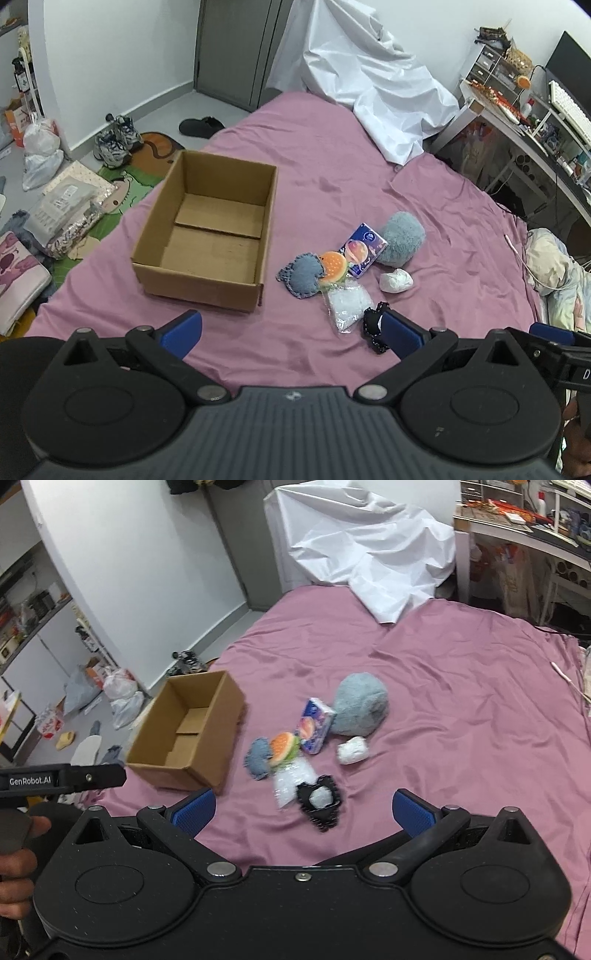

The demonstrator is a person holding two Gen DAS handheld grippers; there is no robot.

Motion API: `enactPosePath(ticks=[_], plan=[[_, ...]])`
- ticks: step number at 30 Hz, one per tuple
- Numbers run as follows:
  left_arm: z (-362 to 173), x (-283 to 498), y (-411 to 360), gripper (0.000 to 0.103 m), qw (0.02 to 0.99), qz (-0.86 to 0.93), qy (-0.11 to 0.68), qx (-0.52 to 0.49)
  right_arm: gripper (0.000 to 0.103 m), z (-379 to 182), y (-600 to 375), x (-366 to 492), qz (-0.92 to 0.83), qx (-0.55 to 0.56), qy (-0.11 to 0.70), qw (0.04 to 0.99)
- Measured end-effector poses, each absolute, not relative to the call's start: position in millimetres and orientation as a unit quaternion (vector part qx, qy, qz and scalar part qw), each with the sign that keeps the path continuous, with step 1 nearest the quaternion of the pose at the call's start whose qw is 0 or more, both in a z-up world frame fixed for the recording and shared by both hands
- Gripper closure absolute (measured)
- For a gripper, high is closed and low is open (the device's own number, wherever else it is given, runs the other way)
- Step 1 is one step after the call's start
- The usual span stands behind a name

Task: Organize soft objects
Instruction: 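Grasp the clear bead bag with the left tool while the right tool grasps the black lace pouch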

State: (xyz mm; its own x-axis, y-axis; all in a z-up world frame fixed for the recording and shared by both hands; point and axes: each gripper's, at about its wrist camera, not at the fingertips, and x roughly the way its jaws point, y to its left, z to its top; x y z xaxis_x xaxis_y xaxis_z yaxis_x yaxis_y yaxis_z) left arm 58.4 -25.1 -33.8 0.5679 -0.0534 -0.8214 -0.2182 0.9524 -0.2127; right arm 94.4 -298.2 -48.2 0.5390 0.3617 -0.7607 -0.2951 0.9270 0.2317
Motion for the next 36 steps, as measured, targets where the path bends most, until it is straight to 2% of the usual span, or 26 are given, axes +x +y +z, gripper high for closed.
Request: enactPosePath(ticks=[18,22,30,36], plan=[[-79.3,119.2,-51.5,0.003,0.853,0.026,0.494,-0.167,0.0,-101.8,-306.3,144.1,0.187,0.116,0.497,0.839],[-89.3,127.0,-52.5,0.003,0.845,0.032,0.503,-0.178,0.004,-114.1,-309.8,154.4,0.191,0.148,0.519,0.82],[-107.4,148.4,-52.0,0.014,0.827,0.049,0.519,-0.212,0.015,-134.2,-301.5,173.3,0.178,0.141,0.547,0.806],[-132.8,167.5,-58.9,0.022,0.808,0.053,0.544,-0.22,0.017,-148.0,-293.6,187.1,0.176,0.123,0.568,0.795]])
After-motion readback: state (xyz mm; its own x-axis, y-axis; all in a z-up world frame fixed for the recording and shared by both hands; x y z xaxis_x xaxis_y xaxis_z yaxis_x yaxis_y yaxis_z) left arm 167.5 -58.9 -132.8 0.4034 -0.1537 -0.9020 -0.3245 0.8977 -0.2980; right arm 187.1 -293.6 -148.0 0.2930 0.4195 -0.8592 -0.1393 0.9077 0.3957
